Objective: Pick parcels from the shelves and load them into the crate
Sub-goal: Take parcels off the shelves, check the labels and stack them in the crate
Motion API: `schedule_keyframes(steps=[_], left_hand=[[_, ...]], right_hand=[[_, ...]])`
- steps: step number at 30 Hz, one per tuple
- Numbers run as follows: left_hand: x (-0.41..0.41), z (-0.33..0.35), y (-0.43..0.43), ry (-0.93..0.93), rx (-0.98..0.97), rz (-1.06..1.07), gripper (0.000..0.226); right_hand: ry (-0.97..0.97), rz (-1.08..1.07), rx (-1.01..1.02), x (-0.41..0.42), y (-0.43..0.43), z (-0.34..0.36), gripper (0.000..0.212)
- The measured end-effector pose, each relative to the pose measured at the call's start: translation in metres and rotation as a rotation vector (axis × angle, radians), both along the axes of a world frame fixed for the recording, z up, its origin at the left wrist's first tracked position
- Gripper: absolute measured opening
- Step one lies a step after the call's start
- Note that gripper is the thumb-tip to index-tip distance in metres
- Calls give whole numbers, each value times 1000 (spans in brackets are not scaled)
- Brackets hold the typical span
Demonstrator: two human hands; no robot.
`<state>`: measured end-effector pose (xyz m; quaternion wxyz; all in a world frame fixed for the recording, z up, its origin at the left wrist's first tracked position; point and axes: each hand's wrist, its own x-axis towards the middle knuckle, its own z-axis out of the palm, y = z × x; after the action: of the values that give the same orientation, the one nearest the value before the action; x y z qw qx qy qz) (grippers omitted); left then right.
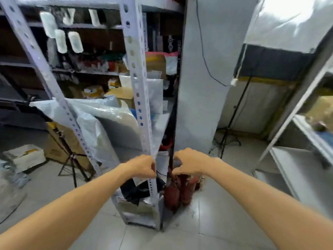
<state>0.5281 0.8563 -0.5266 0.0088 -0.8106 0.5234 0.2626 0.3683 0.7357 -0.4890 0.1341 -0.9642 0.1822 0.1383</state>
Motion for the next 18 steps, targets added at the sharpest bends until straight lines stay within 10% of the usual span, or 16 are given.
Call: schedule_keyframes(steps=[18], left_hand=[[-301, 41, -256, -55, -116, -738, 21]], right_hand=[[114, -972, -74, -372, -111, 13, 51]])
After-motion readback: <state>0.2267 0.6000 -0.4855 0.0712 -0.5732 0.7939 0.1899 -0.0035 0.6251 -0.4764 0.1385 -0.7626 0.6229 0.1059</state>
